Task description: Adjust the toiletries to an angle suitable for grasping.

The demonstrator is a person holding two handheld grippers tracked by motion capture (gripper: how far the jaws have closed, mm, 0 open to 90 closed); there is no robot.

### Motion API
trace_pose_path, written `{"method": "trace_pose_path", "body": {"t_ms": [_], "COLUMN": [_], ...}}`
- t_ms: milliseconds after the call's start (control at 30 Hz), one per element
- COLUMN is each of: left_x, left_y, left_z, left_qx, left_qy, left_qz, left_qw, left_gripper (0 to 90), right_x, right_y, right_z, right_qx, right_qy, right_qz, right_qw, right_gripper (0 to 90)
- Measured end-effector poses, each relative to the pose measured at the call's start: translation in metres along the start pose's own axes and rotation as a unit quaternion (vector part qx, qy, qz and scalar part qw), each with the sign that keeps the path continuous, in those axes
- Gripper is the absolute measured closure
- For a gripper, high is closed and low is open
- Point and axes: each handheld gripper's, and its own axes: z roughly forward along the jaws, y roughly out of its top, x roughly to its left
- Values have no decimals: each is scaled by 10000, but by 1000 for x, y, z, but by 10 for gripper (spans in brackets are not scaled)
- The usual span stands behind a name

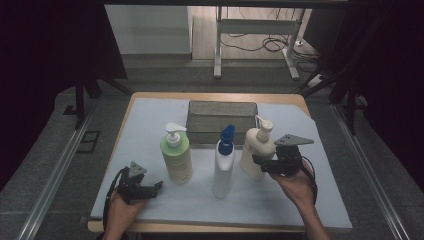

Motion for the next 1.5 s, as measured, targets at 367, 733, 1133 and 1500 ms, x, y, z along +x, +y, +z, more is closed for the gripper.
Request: {"method": "trace_pose_path", "body": {"t_ms": [367,733,1133,1500], "left_x": [0,0,0,0], "left_y": [0,0,0,0], "left_z": [0,0,0,0], "left_qx": [0,-1,-1,0], "left_qy": [0,-1,-3,-1], "left_qz": [-1,-3,-1,-2], "left_qw": [10000,10000,10000,10000], "left_gripper": [125,125,125,126], "right_x": [3,6,10,11], "right_y": [5,6,9,21], "right_z": [3,2,-4,-12], "right_qx": [34,78,121,113], "right_qy": [-102,-215,-178,-135], "right_qz": [-72,-186,-229,-254], "right_qw": [9999,9996,9995,9995], "right_gripper": [342,362,366,367]}}
